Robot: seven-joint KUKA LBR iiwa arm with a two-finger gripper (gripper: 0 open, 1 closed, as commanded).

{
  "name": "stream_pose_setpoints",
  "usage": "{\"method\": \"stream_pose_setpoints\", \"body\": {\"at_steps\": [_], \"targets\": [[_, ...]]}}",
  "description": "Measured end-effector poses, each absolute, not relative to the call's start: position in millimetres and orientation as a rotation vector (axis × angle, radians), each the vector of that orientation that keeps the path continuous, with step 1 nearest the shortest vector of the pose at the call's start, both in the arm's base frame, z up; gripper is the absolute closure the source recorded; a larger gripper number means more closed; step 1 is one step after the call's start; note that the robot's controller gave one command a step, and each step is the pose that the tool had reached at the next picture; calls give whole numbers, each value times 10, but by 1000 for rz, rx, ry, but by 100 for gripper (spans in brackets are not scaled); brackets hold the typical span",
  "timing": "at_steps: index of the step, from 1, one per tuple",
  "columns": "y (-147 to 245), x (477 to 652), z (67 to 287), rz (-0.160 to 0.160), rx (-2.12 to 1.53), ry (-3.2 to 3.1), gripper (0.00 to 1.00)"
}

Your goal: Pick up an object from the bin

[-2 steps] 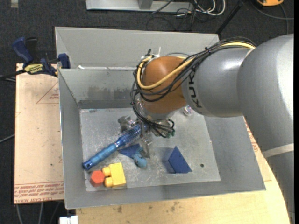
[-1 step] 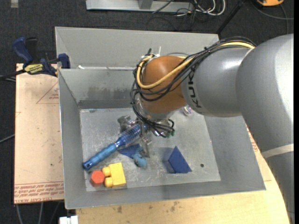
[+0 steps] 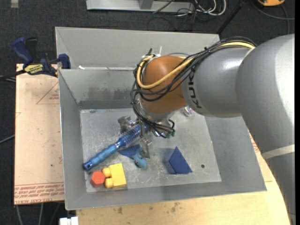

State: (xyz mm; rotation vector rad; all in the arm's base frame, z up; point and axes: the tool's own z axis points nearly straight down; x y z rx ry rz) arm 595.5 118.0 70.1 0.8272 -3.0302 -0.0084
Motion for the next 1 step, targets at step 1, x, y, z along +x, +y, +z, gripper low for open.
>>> {"method": "stream_pose_setpoints", "body": {"at_steps": [1], "targets": [[1183, 5958, 703, -12, 823, -3032, 0]]}}
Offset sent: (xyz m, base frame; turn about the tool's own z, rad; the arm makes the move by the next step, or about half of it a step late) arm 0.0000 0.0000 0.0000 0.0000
